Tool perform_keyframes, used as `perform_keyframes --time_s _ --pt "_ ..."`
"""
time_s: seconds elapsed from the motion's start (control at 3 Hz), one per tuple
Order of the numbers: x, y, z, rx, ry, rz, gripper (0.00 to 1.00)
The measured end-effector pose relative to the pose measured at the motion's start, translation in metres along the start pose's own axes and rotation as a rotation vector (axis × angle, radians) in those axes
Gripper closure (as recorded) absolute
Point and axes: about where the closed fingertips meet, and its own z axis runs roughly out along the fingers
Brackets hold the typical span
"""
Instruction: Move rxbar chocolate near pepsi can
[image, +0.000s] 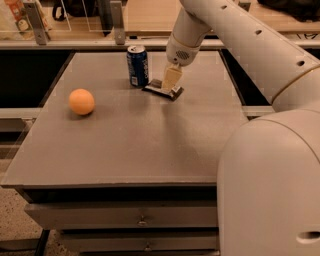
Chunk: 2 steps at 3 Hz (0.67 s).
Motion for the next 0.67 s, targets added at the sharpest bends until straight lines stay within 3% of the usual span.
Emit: perform_keyframes --time_s 0.33,0.67 --pt "0.0037 0.0009 0.0054 -0.002 -0.001 0.022 0.0" --pt "0.0037 0.0009 0.0055 -0.002 -0.001 0.022 0.0"
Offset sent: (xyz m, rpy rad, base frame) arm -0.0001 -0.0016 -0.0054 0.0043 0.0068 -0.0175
